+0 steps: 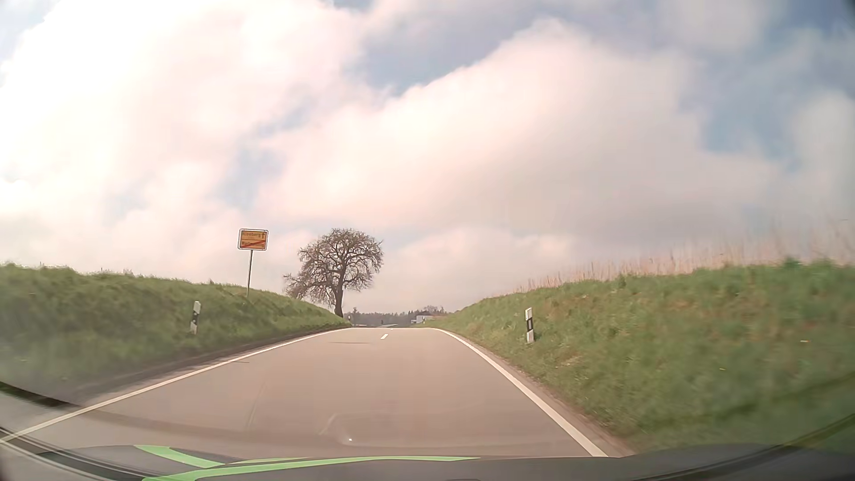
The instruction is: Follow the waypoints while adhering to traffic rules and regulations
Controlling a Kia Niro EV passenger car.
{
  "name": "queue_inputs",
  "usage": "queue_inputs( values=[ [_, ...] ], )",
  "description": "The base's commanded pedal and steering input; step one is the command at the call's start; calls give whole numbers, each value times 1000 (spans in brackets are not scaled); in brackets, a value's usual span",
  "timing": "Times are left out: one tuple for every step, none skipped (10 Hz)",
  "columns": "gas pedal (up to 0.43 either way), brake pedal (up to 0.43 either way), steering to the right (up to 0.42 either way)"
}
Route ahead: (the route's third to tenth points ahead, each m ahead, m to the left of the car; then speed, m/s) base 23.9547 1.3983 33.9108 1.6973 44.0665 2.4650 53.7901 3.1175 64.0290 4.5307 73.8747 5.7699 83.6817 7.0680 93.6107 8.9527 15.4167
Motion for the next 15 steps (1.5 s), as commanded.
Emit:
queue_inputs(
  values=[
    [378, 0, -4],
    [378, 0, -4],
    [378, 0, -6],
    [378, 0, -7],
    [378, 0, -8],
    [378, 0, -8],
    [378, 0, -8],
    [378, 0, -8],
    [378, 0, -8],
    [378, 0, -8],
    [390, 0, -8],
    [390, 0, -8],
    [390, 0, -9],
    [390, 0, -9],
    [390, 0, -11]
  ],
)
